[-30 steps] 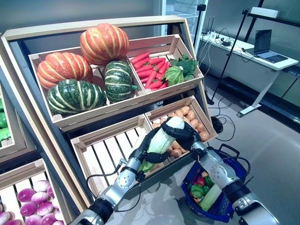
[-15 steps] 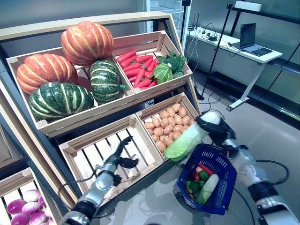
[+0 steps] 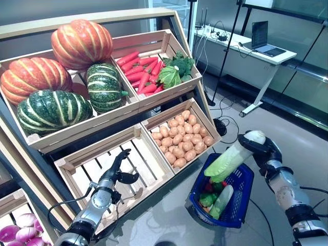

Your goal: Put vegetables into the basket

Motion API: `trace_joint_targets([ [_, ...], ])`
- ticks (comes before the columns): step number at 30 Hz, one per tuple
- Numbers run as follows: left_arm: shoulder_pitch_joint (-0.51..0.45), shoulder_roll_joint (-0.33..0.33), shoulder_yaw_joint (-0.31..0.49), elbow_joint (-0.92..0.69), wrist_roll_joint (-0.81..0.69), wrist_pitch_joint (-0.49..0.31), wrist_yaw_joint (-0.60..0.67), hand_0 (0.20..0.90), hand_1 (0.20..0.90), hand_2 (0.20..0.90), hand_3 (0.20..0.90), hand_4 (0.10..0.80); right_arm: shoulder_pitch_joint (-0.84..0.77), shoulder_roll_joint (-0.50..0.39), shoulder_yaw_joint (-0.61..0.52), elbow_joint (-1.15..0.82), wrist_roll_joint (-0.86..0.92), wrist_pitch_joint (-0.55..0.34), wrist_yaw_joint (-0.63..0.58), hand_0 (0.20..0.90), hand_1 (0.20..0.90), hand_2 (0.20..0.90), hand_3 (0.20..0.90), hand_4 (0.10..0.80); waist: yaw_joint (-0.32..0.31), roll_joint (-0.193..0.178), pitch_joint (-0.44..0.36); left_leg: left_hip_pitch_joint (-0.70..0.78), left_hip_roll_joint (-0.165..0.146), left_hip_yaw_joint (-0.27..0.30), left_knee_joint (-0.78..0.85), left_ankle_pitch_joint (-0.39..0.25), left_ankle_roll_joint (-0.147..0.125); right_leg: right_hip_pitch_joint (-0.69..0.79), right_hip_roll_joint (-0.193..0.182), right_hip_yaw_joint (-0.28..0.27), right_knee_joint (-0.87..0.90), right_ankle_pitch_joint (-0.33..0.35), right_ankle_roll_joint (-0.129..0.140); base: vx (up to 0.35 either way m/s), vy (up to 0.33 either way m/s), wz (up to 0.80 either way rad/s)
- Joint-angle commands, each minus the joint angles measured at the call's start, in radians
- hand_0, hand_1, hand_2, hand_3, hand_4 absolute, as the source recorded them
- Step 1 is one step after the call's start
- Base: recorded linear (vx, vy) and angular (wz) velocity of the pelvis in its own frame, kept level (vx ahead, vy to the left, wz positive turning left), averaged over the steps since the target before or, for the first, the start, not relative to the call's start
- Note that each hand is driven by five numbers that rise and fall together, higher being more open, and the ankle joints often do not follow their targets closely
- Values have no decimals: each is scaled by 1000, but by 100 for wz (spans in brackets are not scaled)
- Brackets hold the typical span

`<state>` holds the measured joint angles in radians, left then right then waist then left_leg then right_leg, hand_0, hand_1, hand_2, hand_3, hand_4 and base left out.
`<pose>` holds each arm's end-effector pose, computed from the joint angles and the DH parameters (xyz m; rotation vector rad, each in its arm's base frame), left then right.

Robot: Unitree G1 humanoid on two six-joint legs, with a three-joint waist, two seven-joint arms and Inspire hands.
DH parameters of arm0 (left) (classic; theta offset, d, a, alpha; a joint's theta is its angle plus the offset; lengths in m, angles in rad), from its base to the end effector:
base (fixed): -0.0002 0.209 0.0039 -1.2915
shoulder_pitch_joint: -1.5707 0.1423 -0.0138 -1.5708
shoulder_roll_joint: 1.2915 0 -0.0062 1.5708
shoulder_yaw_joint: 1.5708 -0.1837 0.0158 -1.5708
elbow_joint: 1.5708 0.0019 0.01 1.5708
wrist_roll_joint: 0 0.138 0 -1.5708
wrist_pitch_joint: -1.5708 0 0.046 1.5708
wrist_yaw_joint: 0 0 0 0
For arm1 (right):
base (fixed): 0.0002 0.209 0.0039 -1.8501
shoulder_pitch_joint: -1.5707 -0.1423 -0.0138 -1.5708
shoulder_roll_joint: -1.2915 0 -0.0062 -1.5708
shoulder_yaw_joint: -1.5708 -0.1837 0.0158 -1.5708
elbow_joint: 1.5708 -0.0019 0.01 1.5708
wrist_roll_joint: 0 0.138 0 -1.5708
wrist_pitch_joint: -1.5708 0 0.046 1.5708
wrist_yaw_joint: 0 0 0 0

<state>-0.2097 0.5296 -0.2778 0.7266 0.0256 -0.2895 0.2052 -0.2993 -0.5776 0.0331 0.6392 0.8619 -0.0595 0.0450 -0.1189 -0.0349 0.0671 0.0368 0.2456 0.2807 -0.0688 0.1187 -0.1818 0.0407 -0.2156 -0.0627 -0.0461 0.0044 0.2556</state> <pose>0.2148 0.2531 -0.0071 0.6502 0.2207 0.0390 0.2436 -0.2919 0.0440 0.2890 0.1656 -0.2379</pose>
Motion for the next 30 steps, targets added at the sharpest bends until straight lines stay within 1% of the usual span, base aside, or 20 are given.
trace_joint_targets([
  [1,-183,68,-2,-99,-145,-53,9,900,900,900,900,800,-165,-103,-74,-2,-24,-192,-62,300,300,300,300,400,24,6,64,-159,-14,-35,371,-218,54,-160,45,-58,247,-51,-119,-376,-154,-7],
  [3,-220,58,-14,-119,-227,-65,2,900,900,900,900,800,-221,-111,-62,55,-14,-204,-79,300,300,300,300,400,33,9,112,-252,9,-50,501,-266,52,-241,23,-81,371,-93,-133,-326,-124,3],
  [4,-225,55,-17,-124,-236,-67,2,900,900,900,900,800,-234,-112,-60,69,-17,-207,-86,300,300,300,300,400,36,8,123,-276,16,-56,536,-279,53,-260,13,-85,406,-104,-137,-230,-111,6],
  [7,-249,41,-30,-154,-278,-79,6,900,900,900,900,800,-300,-129,-55,154,-35,-210,-128,300,300,300,300,400,44,14,166,-406,48,-101,720,-365,63,-368,-36,-92,588,-169,-154,-161,-78,-1],
  [8,-254,39,-35,-162,-285,-83,2,900,900,900,900,800,-317,-137,-56,181,-41,-206,-132,300,300,300,300,400,47,18,174,-436,52,-112,765,-388,67,-396,-48,-93,637,-187,-160,-91,-47,12],
  [11,-282,40,-58,-190,-324,-98,2,900,900,900,900,800,-372,-170,-55,245,-9,-206,-128,300,300,300,300,400,54,34,213,-518,50,-137,885,-446,72,-488,-86,-85,786,-233,-164,-82,-18,18],
  [13,-310,41,-75,-202,-343,-105,6,900,900,900,900,800,-406,-183,-55,281,-25,-207,-134,300,300,300,300,400,55,41,231,-562,45,-149,949,-479,78,-541,-104,-72,858,-257,-162,-76,-18,21],
  [15,-351,51,-96,-228,-370,-107,2,900,900,900,900,800,-457,-204,-48,331,-21,-213,-154,300,300,300,300,400,59,51,257,-632,35,-170,1048,-523,82,-625,-140,-50,965,-289,-159,-91,-22,19],
  [16,-356,53,-98,-231,-373,-106,1,900,900,900,900,800,-463,-207,-48,338,-18,-214,-153,300,300,300,300,400,60,52,259,-642,34,-174,1065,-531,82,-636,-143,-47,981,-294,-160,-51,-16,23],
  [18,-375,59,-114,-257,-390,-99,0,900,900,900,900,800,-498,-220,-48,366,-17,-199,-167,300,300,300,300,400,61,61,272,-695,34,-193,1150,-570,77,-692,-162,-33,1054,-325,-159,-27,-3,19],
  [21,-396,58,-128,-268,-401,-104,-5,900,900,900,900,800,-537,-231,-39,410,-29,-174,-184,300,300,300,300,400,59,74,283,-744,32,-214,1222,-601,74,-746,-168,-12,1118,-353,-161,-23,23,8],
  [22,-406,65,-139,-277,-406,-110,1,900,900,900,900,800,-556,-240,-33,438,-43,-156,-196,300,300,300,300,400,57,83,292,-773,28,-225,1267,-620,74,-781,-171,-3,1164,-370,-162,44,40,5],
  [23,-413,69,-145,-283,-411,-114,5,900,900,900,900,800,-567,-244,-26,458,-46,-149,-205,300,300,300,300,400,57,88,296,-783,30,-236,1310,-662,66,-796,-173,6,1206,-408,-155,45,42,17],
  [24,-418,71,-148,-285,-415,-118,10,900,900,900,900,800,-575,-247,-22,471,-44,-142,-211,300,300,300,300,400,57,91,298,-796,29,-240,1329,-672,66,-810,-173,10,1223,-416,-156,53,30,18],
  [25,-421,75,-148,-288,-421,-125,13,900,900,900,900,800,-586,-251,-21,490,-44,-144,-213,900,900,900,900,800,57,94,302,-814,26,-245,1355,-683,67,-831,-171,14,1248,-425,-158,-23,26,13],
  [27,-429,82,-148,-291,-429,-130,15,900,900,900,900,800,-603,-255,-22,511,-35,-143,-206,900,900,900,900,800,58,98,306,-835,24,-250,1382,-696,69,-856,-170,17,1279,-437,-160,-18,14,1],
  [30,-449,90,-164,-296,-431,-123,17,900,900,900,900,800,-615,-251,-21,537,-42,-158,-214,900,900,900,900,800,57,103,311,-879,11,-259,1432,-716,72,-912,-162,21,1340,-454,-159,-41,16,1],
])
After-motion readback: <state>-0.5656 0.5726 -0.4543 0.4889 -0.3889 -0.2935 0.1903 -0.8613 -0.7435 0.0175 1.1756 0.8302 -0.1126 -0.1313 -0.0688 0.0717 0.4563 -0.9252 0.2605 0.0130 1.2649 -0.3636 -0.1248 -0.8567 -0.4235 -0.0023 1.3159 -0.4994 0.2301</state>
